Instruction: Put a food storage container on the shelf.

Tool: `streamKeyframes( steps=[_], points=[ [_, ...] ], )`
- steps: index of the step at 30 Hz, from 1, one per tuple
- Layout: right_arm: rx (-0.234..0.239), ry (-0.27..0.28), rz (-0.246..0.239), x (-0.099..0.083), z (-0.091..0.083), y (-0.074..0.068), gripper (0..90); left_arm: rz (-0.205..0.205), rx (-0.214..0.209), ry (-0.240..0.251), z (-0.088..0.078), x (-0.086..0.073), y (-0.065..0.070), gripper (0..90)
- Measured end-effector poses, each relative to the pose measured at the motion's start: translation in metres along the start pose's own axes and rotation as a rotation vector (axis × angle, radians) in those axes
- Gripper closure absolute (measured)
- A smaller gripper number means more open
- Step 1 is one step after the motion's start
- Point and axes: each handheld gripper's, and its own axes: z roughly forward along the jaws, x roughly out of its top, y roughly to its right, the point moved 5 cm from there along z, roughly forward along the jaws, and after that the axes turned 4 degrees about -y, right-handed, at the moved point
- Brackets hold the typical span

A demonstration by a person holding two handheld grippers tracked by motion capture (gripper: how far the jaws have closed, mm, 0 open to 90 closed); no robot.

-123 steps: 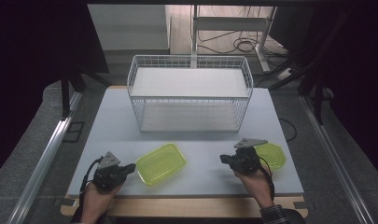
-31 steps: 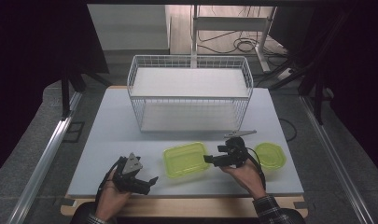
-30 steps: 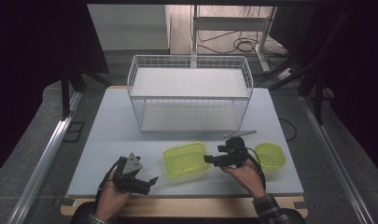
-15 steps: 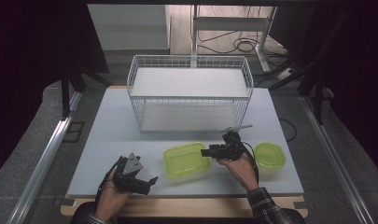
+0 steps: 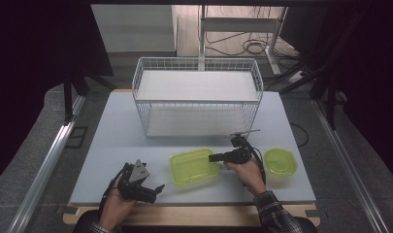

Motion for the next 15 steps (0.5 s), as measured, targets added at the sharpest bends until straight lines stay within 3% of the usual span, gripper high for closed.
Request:
streamKeyframes(
  steps=[1,4,11,15],
  points=[
    [0.022,-0.001,0.027,0.001,-0.001,0.001,76.5,0.002,0.002,-0.001,0.0,0.0,0.0,2.2],
    [0.059,0.001,0.044,0.001,-0.002,-0.002,79.6,0.003,0.003,0.0,0.0,0.0,0.0,2.2],
    [0.047,0.039,0.038,0.003,-0.009,-0.006,80.2,-0.002,0.012,0.008,-0.002,0.0,-0.002,2.3],
    [0.072,0.068,0.047,0.006,-0.015,-0.009,80.2,-0.004,0.016,0.007,-0.002,0.0,-0.003,2.3]
  ],
)
